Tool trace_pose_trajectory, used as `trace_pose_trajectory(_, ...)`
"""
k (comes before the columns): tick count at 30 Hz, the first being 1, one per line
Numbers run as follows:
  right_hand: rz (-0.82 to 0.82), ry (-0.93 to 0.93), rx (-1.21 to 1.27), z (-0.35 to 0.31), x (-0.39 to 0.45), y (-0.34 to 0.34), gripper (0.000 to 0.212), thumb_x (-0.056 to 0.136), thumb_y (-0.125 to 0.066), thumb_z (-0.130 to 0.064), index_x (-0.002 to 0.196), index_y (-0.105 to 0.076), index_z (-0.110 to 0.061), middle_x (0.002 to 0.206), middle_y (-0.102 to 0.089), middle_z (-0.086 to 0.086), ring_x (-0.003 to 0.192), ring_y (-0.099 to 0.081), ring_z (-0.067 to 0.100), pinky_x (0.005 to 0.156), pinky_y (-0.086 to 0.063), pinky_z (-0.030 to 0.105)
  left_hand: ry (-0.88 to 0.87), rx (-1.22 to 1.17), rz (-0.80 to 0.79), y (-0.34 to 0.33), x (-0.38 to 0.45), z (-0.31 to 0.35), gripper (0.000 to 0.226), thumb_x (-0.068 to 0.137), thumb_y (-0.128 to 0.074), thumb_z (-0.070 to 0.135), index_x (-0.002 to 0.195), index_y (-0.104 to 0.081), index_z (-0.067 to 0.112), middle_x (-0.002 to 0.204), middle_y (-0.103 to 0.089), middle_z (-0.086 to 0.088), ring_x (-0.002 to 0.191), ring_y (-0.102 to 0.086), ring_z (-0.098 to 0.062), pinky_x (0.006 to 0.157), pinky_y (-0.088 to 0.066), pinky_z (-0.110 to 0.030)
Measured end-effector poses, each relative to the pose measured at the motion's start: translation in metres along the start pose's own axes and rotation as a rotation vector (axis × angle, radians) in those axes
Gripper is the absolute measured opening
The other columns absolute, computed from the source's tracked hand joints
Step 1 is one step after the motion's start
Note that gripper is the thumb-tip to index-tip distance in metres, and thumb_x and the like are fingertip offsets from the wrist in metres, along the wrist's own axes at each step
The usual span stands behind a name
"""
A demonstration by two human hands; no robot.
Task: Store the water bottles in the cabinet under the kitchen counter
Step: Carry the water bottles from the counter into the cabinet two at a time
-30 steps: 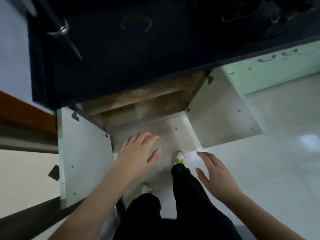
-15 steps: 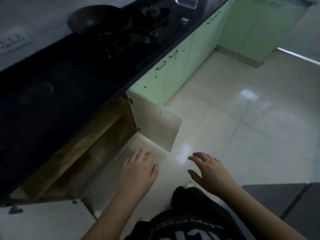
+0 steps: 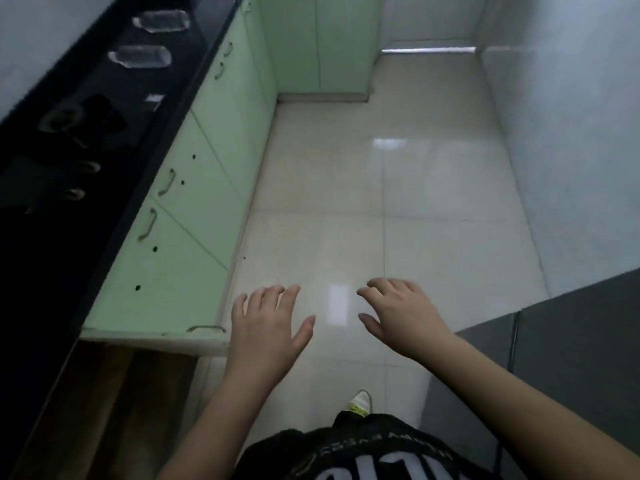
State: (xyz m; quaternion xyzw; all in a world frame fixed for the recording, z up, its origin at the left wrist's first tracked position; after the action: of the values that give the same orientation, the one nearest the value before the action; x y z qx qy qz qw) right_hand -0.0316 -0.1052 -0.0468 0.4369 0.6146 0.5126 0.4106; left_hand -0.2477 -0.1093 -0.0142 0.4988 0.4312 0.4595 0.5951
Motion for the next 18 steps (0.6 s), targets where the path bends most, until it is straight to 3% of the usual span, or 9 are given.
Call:
trace_pose_trajectory(7, 0.060, -0.192, 0.067, 0.056, 0.032, 0.012, 0.046, 0.083, -0.038, -0.053, 0.098, -0.068, -0.022, 0.097, -0.068, 0.000, 0.081, -0.066, 0.022, 0.070, -0.052, 0.034, -0.207, 0.026, -0.061, -0.011, 0.083, 0.041, 0.044, 0.085, -0.043, 0.048, 0.110, -0.069, 0.022, 0.104, -0.070, -0.002, 0.095, -0.065, -0.025, 0.088, -0.049, -0.046)
trace_pose_trajectory(15, 0.177, -0.259, 0.074, 0.101, 0.113, 0.024, 0.045, 0.081, -0.041, -0.050, 0.102, -0.068, -0.021, 0.106, -0.068, 0.004, 0.095, -0.065, 0.025, 0.082, -0.052, 0.038, -0.267, -0.003, 0.002, -0.005, 0.210, 0.043, 0.047, 0.086, -0.041, 0.049, 0.114, -0.067, 0.022, 0.105, -0.069, -0.003, 0.096, -0.064, -0.026, 0.085, -0.049, -0.042)
trace_pose_trajectory(18, 0.175, -0.237, 0.032, 0.113, 0.174, 0.030, 0.041, 0.080, -0.055, -0.047, 0.108, -0.066, -0.019, 0.111, -0.067, 0.006, 0.101, -0.064, 0.027, 0.087, -0.052, 0.040, -0.242, -0.030, 0.031, 0.000, 0.266, 0.024, 0.051, 0.087, -0.038, 0.051, 0.119, -0.064, 0.021, 0.112, -0.067, -0.004, 0.105, -0.062, -0.027, 0.089, -0.048, -0.043)
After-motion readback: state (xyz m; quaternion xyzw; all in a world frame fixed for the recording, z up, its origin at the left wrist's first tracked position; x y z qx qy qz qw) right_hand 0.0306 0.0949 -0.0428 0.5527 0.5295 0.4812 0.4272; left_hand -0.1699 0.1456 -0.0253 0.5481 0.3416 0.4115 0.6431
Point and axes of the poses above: each hand's wrist, its own x-axis towards the middle knuckle, its own y-axis out of the back of the hand, z = x × y, the point moved 4 cm from there along x, towards the middle knuckle
